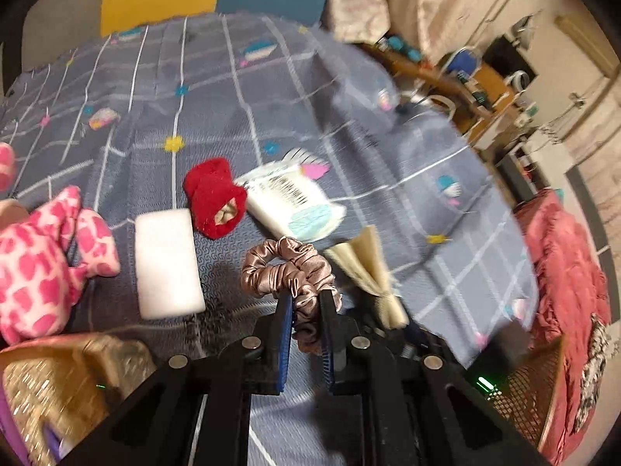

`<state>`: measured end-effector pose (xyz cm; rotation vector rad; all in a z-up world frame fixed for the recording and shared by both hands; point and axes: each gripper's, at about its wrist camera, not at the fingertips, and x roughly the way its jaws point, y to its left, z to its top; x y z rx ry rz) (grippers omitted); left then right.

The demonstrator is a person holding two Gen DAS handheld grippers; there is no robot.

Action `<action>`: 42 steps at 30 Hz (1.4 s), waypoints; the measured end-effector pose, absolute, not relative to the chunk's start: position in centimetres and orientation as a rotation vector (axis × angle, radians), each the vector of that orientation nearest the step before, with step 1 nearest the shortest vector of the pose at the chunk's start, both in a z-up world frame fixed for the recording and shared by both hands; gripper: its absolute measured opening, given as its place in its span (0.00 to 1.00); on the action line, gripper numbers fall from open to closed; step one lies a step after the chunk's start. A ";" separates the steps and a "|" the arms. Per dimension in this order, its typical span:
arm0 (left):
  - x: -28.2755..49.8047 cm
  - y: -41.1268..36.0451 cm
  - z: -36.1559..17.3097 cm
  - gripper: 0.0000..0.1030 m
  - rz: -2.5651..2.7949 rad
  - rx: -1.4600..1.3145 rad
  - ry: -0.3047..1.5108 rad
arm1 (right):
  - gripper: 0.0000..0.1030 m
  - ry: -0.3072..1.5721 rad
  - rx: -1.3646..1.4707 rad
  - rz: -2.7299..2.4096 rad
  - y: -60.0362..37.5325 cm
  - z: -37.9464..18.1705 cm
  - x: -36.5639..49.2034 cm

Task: Organize soft objects
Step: 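Drop the scrunchie into the tray with the left tool while the right tool carries the mesh cloth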

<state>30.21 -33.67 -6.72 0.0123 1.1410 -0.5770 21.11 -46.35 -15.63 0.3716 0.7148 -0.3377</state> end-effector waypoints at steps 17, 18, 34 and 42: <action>20.7 -18.2 3.7 0.12 -0.603 -0.102 0.799 | 0.40 0.762 0.266 -0.394 -45.0 -15.5 21.9; 20.7 -17.0 3.8 0.12 -0.587 -0.108 0.788 | 0.40 0.764 0.262 -0.397 -44.9 -15.5 21.9; 24.8 -0.6 -4.4 0.12 -0.283 -0.223 0.874 | 0.39 0.790 0.178 -0.444 -43.8 -15.4 22.4; 28.3 0.5 -9.1 0.28 -0.254 -0.164 0.943 | 0.39 0.789 0.144 -0.473 -43.4 -15.2 22.3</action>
